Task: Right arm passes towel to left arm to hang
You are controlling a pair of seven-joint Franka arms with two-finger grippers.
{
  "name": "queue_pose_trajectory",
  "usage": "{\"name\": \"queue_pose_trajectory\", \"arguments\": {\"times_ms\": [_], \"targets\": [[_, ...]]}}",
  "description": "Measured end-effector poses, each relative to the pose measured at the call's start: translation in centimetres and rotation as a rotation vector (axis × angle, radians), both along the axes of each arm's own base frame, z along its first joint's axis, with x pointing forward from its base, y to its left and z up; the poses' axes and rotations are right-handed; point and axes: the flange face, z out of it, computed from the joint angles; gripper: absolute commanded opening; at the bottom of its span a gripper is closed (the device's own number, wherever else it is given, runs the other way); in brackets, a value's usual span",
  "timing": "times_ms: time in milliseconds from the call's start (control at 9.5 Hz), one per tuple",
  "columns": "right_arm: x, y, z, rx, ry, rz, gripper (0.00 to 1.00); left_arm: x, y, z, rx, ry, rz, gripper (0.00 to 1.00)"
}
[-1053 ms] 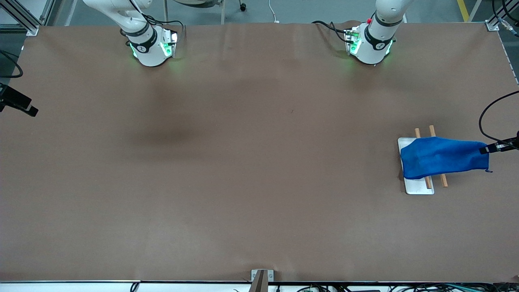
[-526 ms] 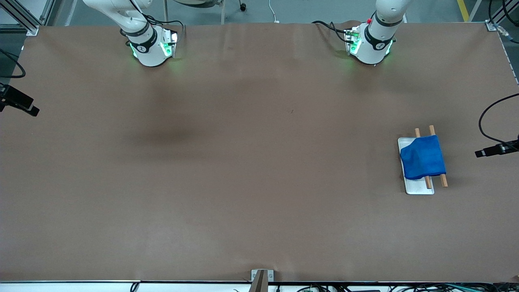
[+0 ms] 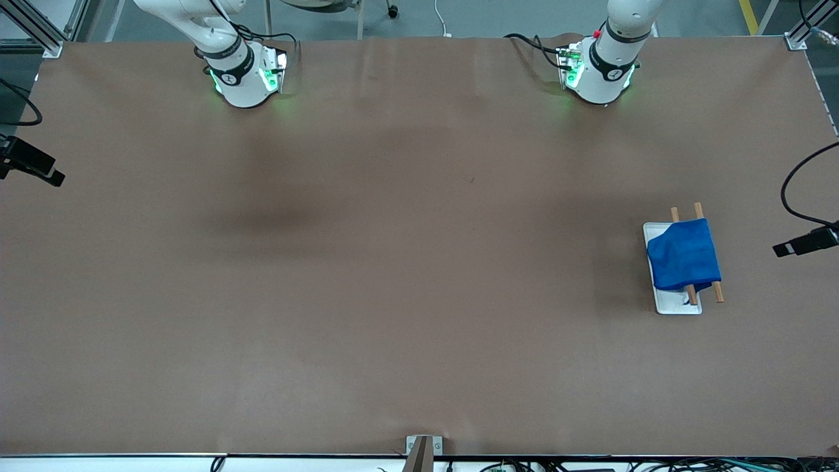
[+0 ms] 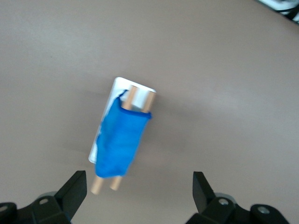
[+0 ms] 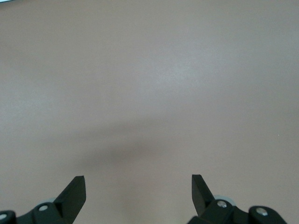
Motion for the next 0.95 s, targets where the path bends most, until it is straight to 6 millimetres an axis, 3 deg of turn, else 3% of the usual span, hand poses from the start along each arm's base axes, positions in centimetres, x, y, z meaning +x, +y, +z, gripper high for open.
{"name": "queue_pose_trajectory", "arguments": {"times_ms": [105, 211, 526, 737, 947], "targets": [[0.0, 0.0, 0.0, 0.000, 0.001, -0.001, 1.00, -0.7, -3.4, 3.0, 0.026, -0.012, -0.019, 1.00], [0.0, 0.0, 0.0, 0.000, 0.001, -0.001, 1.00, -1.7, -5.5, 5.5, 0.051, -0.013, -0.043, 1.00], [0.0, -0.1, -0.1, 0.000, 0.002, -0.002, 1.00, -3.8, -7.7, 11.5, 0.070, -0.005, -0.094, 1.00], [0.0, -0.3, -0.1, 0.000, 0.002, -0.005, 1.00, -4.6, -10.0, 14.0, 0.090, -0.030, -0.142, 1.00], [0.0, -0.3, -0.1, 0.000, 0.002, -0.006, 1.00, -6.0, -14.4, 15.4, 0.155, -0.032, -0.192, 1.00]]}}
